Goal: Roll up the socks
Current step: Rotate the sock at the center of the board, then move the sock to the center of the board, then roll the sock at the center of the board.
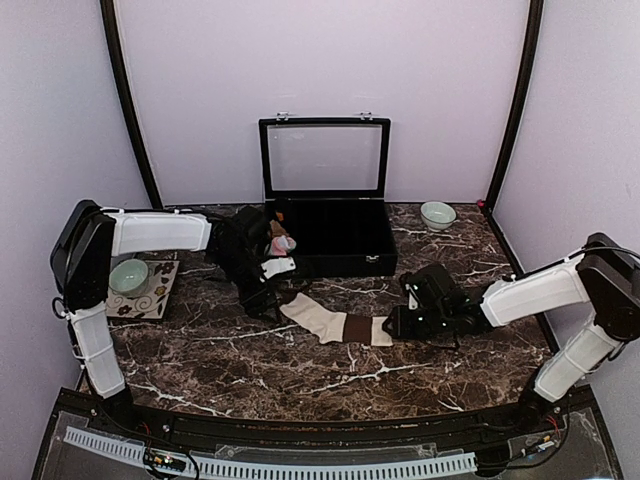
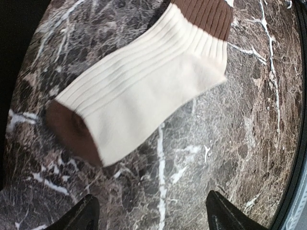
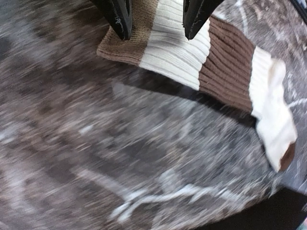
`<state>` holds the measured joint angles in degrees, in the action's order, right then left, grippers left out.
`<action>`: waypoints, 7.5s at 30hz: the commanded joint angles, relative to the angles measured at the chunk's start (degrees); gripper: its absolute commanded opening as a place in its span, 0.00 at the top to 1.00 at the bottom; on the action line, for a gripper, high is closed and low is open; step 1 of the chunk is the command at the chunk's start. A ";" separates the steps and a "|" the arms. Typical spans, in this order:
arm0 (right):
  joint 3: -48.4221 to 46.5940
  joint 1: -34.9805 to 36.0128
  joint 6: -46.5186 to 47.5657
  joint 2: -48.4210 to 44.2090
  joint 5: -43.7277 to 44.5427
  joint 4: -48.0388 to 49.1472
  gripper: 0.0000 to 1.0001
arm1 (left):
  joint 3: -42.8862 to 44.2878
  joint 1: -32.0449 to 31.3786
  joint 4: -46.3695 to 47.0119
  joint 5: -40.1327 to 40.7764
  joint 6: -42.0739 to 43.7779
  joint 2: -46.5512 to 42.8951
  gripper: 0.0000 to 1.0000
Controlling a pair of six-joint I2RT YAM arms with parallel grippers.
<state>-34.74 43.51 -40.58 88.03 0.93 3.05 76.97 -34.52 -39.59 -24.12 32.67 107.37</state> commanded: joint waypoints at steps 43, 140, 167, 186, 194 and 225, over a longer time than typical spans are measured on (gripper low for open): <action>-11.32 32.00 10.56 14.29 -1.53 -4.75 0.70 | -4.81 -1.99 4.37 11.69 5.38 -5.02 0.25; -4.22 30.05 32.18 4.03 15.84 4.80 0.00 | -5.62 -2.04 25.73 26.91 -3.48 -19.64 0.01; 0.75 27.32 34.82 1.43 20.70 16.48 0.03 | -5.65 -6.66 13.40 -2.49 0.12 -1.53 0.28; -7.17 28.88 36.62 14.92 11.19 22.02 0.17 | -6.82 -7.84 13.97 6.36 6.64 3.19 0.33; -9.37 30.22 36.90 17.31 6.44 23.61 0.21 | -9.47 -7.77 13.57 12.18 9.70 -0.31 0.35; -9.72 25.56 37.85 17.44 -11.78 26.62 0.47 | -8.90 -5.29 4.40 2.37 6.38 -10.54 0.29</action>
<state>-46.85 70.46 -3.49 109.49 -10.37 28.27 69.38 -39.86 -32.23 -18.39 38.83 100.99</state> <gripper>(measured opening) 0.532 0.714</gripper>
